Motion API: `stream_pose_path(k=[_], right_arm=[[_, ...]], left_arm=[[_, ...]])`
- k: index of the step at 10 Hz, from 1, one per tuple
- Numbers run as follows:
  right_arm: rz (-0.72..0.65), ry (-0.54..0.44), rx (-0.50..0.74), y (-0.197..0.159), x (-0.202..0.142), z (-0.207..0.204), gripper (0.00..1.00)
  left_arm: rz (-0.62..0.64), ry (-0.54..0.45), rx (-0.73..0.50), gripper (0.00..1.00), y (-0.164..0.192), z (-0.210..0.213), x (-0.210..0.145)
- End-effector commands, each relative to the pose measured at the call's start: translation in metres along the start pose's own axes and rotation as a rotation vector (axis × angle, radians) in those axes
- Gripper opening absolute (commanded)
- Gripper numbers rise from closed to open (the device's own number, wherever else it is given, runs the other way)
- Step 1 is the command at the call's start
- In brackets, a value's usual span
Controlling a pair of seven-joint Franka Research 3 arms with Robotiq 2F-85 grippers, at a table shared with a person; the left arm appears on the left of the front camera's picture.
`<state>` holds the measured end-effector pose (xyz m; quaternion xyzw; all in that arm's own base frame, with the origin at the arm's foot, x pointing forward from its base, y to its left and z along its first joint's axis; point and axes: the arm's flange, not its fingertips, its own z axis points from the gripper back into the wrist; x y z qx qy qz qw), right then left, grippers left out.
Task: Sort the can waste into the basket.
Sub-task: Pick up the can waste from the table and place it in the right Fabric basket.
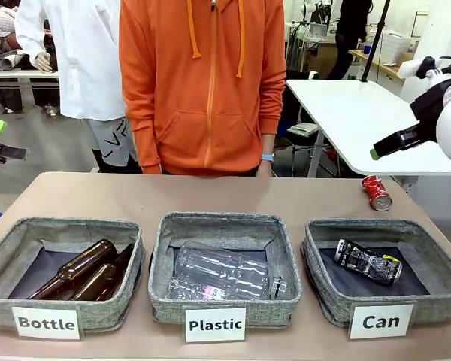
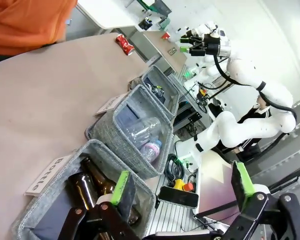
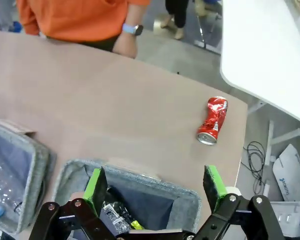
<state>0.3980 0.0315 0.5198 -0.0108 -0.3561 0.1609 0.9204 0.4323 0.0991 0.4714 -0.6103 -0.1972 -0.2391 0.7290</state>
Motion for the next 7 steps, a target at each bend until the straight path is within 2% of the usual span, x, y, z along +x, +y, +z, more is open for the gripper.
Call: stream_pose_path(k=[1,4,6,7], right_arm=[[0.003,0.146,-0.023,0.004,0.014,-0.017,1.00],[-0.086,0.384,-0.035,-0.058,0.067,-0.113,1.00],[-0.251,0.405,-0.064,-0.110,0.080,-0.173,1.00],[-0.293,0.409,-0.098,-0.124,0.080,-0.198,1.00]], left_arm=[[0.003,0.005,0.007,1.00,-0.003,0.000,0.000],[0.003,0.005,0.007,1.00,-0.003,0.000,0.000],[0.003,0.005,0.007,1.00,-0.003,0.000,0.000],[0.003,0.005,0.007,1.00,-0.003,0.000,0.000]])
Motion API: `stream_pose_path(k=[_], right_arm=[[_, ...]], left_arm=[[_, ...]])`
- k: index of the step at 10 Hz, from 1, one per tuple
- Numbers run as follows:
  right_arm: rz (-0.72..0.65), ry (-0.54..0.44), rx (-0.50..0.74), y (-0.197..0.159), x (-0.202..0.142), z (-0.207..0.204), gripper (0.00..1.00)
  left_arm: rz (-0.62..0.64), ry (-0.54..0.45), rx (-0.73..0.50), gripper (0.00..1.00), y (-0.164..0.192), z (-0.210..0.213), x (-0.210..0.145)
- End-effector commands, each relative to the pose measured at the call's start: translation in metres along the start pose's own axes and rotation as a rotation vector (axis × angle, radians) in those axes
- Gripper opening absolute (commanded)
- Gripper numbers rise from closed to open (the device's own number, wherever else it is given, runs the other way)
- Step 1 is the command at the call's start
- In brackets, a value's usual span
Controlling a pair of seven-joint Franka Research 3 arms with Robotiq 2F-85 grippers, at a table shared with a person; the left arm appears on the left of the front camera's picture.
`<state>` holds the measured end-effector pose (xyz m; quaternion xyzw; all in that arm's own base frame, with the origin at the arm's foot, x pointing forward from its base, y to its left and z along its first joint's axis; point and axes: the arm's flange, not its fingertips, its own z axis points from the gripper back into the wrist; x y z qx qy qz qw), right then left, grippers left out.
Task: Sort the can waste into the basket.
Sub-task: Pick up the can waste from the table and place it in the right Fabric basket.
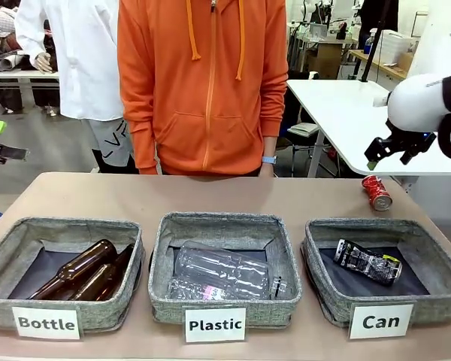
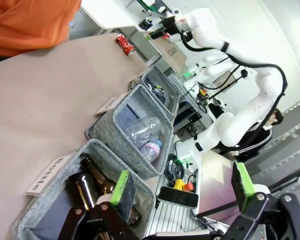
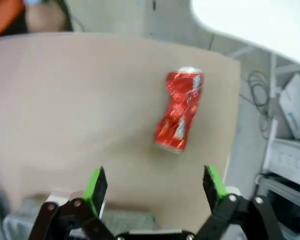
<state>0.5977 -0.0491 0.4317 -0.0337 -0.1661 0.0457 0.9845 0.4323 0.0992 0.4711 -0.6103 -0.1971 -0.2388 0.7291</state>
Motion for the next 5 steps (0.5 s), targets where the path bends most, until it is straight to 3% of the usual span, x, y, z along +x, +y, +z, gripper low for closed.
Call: stream_pose_path(k=[1,5], right_arm=[[-0.110,0.007,0.012,-0.009,0.034,-0.024,1.00],[-0.094,0.080,0.101,-0.038,0.038,-0.117,1.00]], left_arm=[[0.002,0.005,0.006,1.00,-0.004,0.000,0.000],[0.002,0.005,0.006,1.00,-0.004,0.000,0.000]])
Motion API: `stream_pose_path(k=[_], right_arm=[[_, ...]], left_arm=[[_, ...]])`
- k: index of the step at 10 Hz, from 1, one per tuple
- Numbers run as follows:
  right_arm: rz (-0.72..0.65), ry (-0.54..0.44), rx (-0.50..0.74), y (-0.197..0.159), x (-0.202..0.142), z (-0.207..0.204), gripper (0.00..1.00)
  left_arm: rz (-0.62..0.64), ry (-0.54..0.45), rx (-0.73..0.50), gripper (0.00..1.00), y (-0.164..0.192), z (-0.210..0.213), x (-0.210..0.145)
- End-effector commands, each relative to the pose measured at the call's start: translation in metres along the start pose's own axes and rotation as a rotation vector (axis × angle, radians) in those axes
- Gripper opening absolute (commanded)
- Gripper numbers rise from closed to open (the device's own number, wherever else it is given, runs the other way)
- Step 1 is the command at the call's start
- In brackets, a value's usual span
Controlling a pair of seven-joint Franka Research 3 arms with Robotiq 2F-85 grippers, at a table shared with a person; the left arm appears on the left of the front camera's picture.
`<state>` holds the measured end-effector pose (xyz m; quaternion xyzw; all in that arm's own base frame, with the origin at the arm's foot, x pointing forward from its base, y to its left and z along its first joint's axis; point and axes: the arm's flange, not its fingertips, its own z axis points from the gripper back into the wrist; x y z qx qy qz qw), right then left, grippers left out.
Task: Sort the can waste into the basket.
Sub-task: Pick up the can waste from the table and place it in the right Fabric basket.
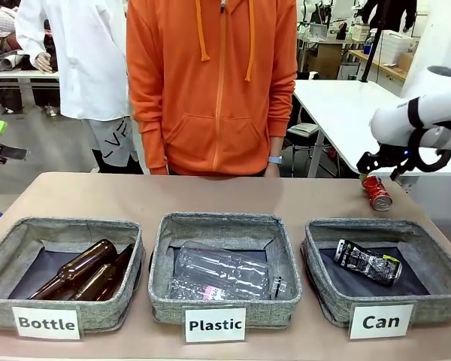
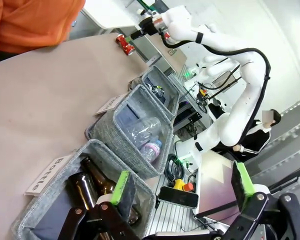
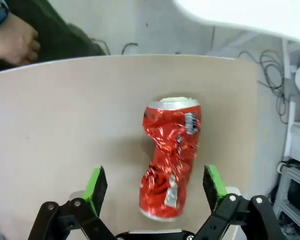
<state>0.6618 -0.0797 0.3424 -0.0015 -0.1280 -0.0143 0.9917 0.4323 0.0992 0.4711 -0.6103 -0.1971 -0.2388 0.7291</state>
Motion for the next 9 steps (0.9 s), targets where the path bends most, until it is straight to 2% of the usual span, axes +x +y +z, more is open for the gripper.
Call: stream_pose_path(k=[1,3,8,9], right_arm=[[0.022,0.029,0.058,-0.015,0.017,-0.026,1.00],[-0.008,0.062,0.073,-0.016,0.015,-0.042,1.00],[-0.024,0.083,0.059,-0.019,0.014,-0.046,1.00],[-0.028,0.081,0.056,-0.019,0.013,-0.043,0.40]], left_arm=[[0.002,0.005,0.006,1.00,-0.004,0.000,0.000],[0.002,0.005,0.006,1.00,-0.004,0.000,0.000],[0.002,0.005,0.006,1.00,-0.004,0.000,0.000],[0.002,0.005,0.006,1.00,-0.004,0.000,0.000]])
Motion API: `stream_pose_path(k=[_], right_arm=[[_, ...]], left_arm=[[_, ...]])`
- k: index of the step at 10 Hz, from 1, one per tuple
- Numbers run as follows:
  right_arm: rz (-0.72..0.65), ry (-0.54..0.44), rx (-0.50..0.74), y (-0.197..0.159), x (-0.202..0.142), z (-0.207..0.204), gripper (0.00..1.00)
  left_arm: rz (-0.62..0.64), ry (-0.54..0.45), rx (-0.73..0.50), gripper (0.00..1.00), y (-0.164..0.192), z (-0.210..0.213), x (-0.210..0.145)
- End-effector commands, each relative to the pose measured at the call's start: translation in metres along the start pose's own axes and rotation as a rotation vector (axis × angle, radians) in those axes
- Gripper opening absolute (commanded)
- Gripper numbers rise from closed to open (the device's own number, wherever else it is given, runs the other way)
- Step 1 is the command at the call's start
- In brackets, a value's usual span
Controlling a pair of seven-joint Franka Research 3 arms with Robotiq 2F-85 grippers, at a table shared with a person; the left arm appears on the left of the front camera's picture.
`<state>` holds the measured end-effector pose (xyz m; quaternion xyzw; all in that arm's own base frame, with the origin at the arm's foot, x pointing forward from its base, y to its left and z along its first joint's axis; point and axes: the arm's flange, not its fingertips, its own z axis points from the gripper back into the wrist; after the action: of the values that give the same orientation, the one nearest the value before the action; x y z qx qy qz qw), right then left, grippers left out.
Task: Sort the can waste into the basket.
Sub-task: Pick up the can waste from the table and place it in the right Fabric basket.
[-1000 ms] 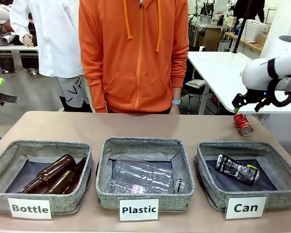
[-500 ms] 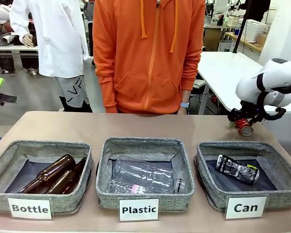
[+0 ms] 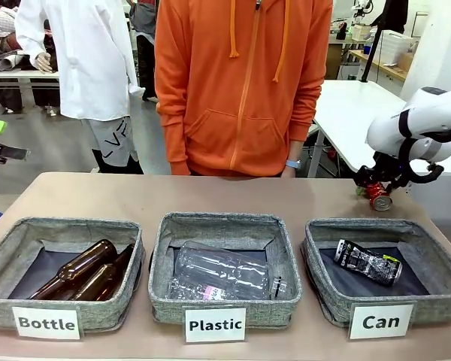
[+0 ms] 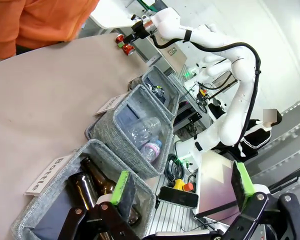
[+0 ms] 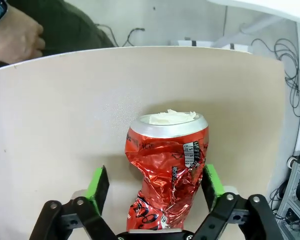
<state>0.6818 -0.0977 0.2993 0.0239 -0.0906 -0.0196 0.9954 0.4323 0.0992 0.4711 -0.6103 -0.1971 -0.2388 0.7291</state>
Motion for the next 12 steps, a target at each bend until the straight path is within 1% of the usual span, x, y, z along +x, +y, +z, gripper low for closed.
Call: stream_pose_path(k=[1,2,3,4,5,9,10,11,12], right_arm=[[-0.007,-0.002,0.004,0.000,0.003,0.008,0.40],[-0.008,0.003,-0.003,0.001,0.003,0.008,0.00],[0.002,0.010,-0.007,0.002,0.003,0.007,0.34],[-0.002,0.026,-0.028,0.002,0.003,0.004,0.00],[0.000,0.040,-0.049,0.002,0.003,0.003,0.00],[0.008,0.025,-0.026,-0.002,-0.005,0.008,0.00],[0.031,0.008,-0.004,0.000,-0.010,0.016,0.00],[0.055,-0.010,-0.001,0.004,-0.019,0.033,0.00],[0.094,-0.025,0.031,0.013,-0.034,0.064,0.00]], left_arm=[[0.002,0.005,0.006,1.00,-0.004,0.000,0.000],[0.002,0.005,0.006,1.00,-0.004,0.000,0.000],[0.002,0.005,0.006,1.00,-0.004,0.000,0.000],[0.002,0.005,0.006,1.00,-0.004,0.000,0.000],[0.002,0.005,0.006,1.00,-0.004,0.000,0.000],[0.002,0.005,0.006,1.00,-0.004,0.000,0.000],[0.002,0.005,0.006,1.00,-0.004,0.000,0.000],[0.002,0.005,0.006,1.00,-0.004,0.000,0.000],[0.002,0.005,0.006,1.00,-0.004,0.000,0.000]])
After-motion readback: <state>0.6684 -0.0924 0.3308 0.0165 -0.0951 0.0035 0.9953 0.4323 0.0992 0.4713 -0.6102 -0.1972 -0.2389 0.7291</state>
